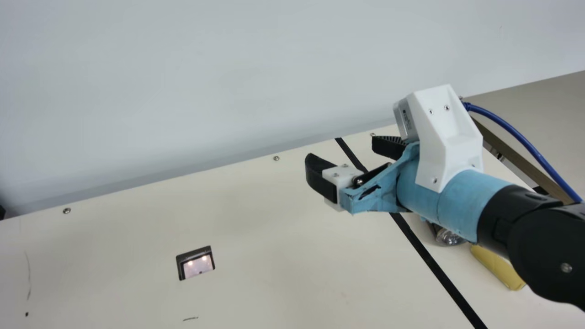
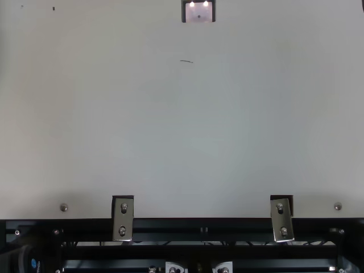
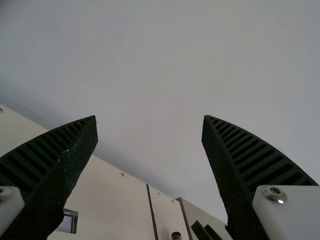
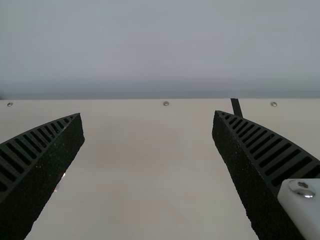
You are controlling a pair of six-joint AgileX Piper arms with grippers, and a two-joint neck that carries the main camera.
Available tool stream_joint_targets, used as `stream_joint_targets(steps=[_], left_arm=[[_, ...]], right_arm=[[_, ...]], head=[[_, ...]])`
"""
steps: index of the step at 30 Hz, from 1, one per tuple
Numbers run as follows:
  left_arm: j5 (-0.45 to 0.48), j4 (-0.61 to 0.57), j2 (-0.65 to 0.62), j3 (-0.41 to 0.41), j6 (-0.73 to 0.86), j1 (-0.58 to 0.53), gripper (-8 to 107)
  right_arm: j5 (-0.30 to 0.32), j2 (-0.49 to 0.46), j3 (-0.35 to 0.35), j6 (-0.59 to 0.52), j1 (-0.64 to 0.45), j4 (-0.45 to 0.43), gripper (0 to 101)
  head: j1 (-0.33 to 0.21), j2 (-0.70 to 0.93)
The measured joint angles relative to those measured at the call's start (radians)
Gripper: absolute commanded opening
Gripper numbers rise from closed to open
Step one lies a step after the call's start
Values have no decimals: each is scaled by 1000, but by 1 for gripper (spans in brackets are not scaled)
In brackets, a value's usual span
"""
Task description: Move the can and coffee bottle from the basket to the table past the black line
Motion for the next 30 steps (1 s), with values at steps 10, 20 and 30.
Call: stream_joint_targets(steps=[10,20,30], left_arm=[[-68,199,-97,27,178,-82,90],[-175,435,-220,110,273,-223,90],[-173,652,-357,189,228,-301,90]], right_arm=[[5,-12,8,10,2,-21,101],[7,-103,81,12,-6,-41,101],[21,-263,209,24,-19,-41,101]], head=[[-5,0],[-5,0],[-5,0]])
